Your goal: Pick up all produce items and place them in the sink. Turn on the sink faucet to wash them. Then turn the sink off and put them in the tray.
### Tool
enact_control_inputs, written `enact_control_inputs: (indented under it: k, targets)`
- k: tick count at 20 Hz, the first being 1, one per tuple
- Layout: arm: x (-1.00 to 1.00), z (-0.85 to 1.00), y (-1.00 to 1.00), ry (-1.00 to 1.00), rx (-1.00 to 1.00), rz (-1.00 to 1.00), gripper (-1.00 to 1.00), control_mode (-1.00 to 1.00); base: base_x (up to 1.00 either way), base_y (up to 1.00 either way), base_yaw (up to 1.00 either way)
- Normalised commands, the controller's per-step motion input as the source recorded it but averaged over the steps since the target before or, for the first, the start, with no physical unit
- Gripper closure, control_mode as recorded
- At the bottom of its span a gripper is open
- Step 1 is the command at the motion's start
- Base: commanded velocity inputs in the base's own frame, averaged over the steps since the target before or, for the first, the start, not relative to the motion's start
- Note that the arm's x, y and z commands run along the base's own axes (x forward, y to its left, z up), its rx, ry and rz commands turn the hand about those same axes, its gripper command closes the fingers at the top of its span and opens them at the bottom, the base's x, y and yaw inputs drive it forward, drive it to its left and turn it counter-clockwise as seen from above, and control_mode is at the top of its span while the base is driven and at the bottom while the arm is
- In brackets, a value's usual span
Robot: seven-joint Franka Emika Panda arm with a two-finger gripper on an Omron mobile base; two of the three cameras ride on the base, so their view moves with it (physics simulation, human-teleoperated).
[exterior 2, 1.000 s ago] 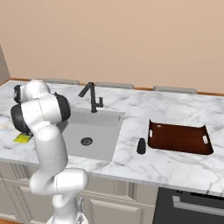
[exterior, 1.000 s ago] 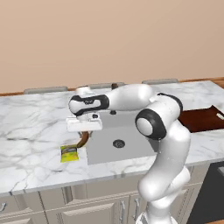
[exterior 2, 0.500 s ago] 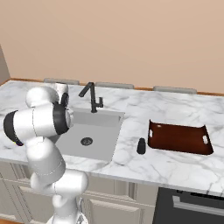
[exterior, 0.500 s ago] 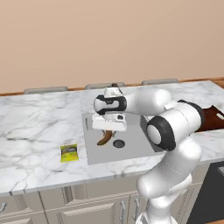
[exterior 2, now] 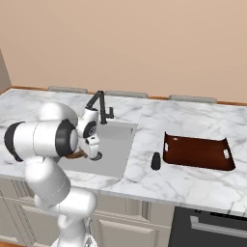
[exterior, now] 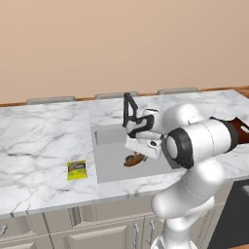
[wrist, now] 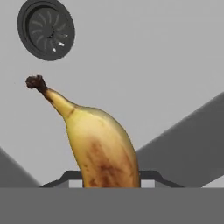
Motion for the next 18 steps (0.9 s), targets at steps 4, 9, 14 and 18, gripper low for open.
enact_control_inputs:
  k: [4, 9, 14, 18]
  targets:
    - [0.48, -0.56, -0.21, -0.05, 0.0, -0.3, 1.0, -1.0, 0.0, 0.0, 0.0]
    - [0.78, -0.37, -0.04, -0.04, 0.0, -0.19, 1.0, -1.0, 0.0, 0.0, 0.0]
    - [0.73, -0.35, 0.0, -0.03, 0.0, -0.1, 1.0, -1.0, 0.0, 0.0, 0.0]
    - [0.69, -0.44, -0.03, 0.0, -0.01, -0.05, 1.0, -1.0, 0.0, 0.0, 0.0]
